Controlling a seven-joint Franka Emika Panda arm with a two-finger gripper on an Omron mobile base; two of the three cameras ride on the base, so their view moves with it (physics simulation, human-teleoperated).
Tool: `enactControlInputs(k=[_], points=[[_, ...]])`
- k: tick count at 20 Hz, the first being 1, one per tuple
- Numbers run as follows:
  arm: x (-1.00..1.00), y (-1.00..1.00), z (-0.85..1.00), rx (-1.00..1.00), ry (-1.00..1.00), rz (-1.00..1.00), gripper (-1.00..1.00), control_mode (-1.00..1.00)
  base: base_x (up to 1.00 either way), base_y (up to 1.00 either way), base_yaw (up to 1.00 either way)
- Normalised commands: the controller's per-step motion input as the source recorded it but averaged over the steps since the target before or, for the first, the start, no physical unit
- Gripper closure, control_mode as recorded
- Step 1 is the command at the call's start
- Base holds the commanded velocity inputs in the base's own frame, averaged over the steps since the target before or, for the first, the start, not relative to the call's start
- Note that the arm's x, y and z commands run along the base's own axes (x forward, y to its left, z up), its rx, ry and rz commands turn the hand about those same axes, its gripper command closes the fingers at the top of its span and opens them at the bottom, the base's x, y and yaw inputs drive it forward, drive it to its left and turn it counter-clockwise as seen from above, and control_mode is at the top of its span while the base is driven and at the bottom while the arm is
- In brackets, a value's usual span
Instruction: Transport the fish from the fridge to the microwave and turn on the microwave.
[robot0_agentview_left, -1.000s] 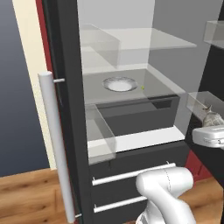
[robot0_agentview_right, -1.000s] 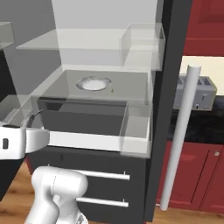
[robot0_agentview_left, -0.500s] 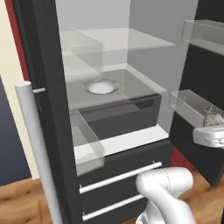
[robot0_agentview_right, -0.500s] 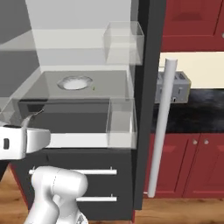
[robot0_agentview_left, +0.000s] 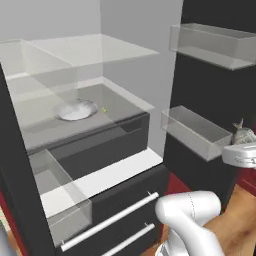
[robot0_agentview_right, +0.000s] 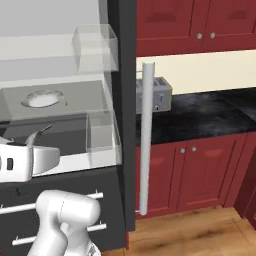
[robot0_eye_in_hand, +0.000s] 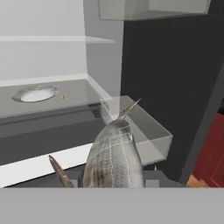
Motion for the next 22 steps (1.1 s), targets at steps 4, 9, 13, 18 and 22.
enactControlInputs(k=[4, 9, 13, 18, 22], points=[[0.0, 0.0, 0.0, 0.0, 0.0, 0.0, 1.0, 1.0, -0.36, -0.24, -0.49], [0.0, 0.0, 0.0, 0.0, 0.0, 0.0, 1.0, 1.0, -0.44, -0.31, -0.48], [0.0, 0.0, 0.0, 0.0, 0.0, 0.0, 1.0, 1.0, -0.56, -0.35, -0.45], [0.0, 0.0, 0.0, 0.0, 0.0, 0.0, 1.0, 1.0, -0.59, -0.31, -0.44], [0.0, 0.0, 0.0, 0.0, 0.0, 0.0, 1.0, 1.0, -0.58, -0.32, -0.44]])
